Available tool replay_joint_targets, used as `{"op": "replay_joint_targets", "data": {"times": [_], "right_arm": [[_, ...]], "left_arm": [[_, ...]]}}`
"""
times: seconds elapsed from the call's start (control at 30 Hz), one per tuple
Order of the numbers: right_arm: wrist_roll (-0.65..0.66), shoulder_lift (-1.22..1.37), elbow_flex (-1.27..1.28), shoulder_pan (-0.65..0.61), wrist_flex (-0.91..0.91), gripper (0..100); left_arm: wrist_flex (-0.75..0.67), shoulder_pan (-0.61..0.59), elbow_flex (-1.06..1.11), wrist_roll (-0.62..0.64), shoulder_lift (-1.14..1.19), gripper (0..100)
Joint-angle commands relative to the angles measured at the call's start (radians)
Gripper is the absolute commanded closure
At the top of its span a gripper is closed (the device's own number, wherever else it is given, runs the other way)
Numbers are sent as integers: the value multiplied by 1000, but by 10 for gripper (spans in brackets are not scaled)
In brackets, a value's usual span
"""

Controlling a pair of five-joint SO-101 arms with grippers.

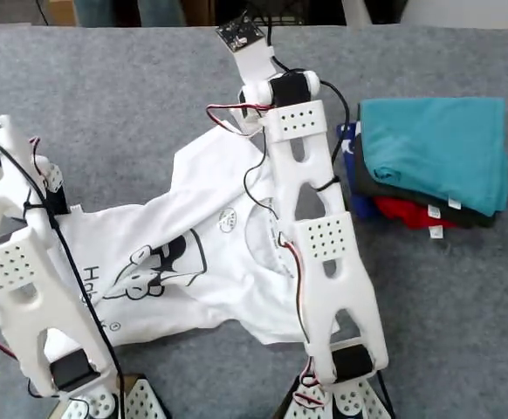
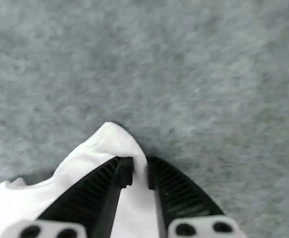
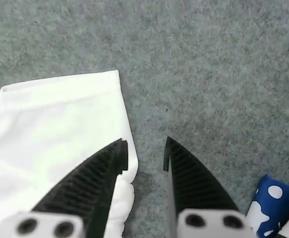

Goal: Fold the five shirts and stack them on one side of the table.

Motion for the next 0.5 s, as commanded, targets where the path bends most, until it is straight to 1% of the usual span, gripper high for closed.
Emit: {"op": "replay_joint_targets", "data": {"times": [0.0,0.1,0.23,0.3,0.47], "right_arm": [[6,-8,-10,-28,-25,868],[6,-12,-10,-48,-31,868],[5,-7,-7,-69,-55,865],[5,-4,1,-80,-103,865],[3,65,24,-120,-245,865]], "left_arm": [[-3,2,-211,-21,3,963],[-2,5,-308,-46,12,964],[-2,1,-360,-49,51,964],[-5,-15,-374,-51,81,961],[-64,-76,-418,-51,161,962]]}}
